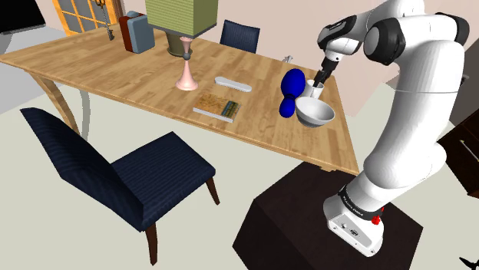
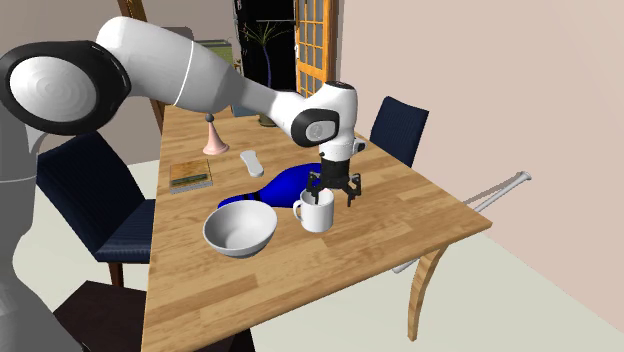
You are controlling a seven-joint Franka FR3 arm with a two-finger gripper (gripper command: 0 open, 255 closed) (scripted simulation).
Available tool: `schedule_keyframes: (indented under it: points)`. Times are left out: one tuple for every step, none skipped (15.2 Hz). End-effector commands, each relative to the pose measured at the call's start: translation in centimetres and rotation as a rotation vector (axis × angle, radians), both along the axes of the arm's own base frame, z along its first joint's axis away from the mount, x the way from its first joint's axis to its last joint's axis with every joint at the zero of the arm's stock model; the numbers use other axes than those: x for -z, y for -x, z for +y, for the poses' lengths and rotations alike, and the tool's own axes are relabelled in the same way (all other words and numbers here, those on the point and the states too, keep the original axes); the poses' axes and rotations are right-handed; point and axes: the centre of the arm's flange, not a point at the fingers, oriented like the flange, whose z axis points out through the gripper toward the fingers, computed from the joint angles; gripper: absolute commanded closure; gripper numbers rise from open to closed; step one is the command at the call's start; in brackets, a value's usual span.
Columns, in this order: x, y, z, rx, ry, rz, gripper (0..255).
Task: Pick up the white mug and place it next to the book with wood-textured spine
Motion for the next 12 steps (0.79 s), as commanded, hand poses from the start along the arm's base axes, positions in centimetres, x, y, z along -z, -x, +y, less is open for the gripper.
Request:
schedule_keyframes:
  points:
    - [0.88,-0.06,-0.01,0.0,0.0,0.0,0]
    - [0.88,-0.06,-0.01,0.0,0.0,0.0,0]
    - [0.88,-0.06,-0.01,0.0,0.0,0.0,0]
    - [0.88,-0.06,-0.01,0.0,0.0,0.0,0]
    - [0.88,-0.06,-0.01,0.0,0.0,0.0,0]
    - [0.88,-0.06,-0.01,0.0,0.0,0.0,0]
    - [0.88,-0.06,-0.01,0.0,0.0,0.0,0]
    - [0.87,-0.06,-0.01,0.0,0.0,0.0,0]
    - [0.87,-0.06,-0.01,0.0,0.0,0.0,255]
    - [0.87,-0.06,-0.01,0.0,0.0,0.0,255]
    - [0.87,-0.06,-0.01,0.0,0.0,0.0,255]
    - [0.87,-0.06,-0.01,0.0,0.0,0.0,255]
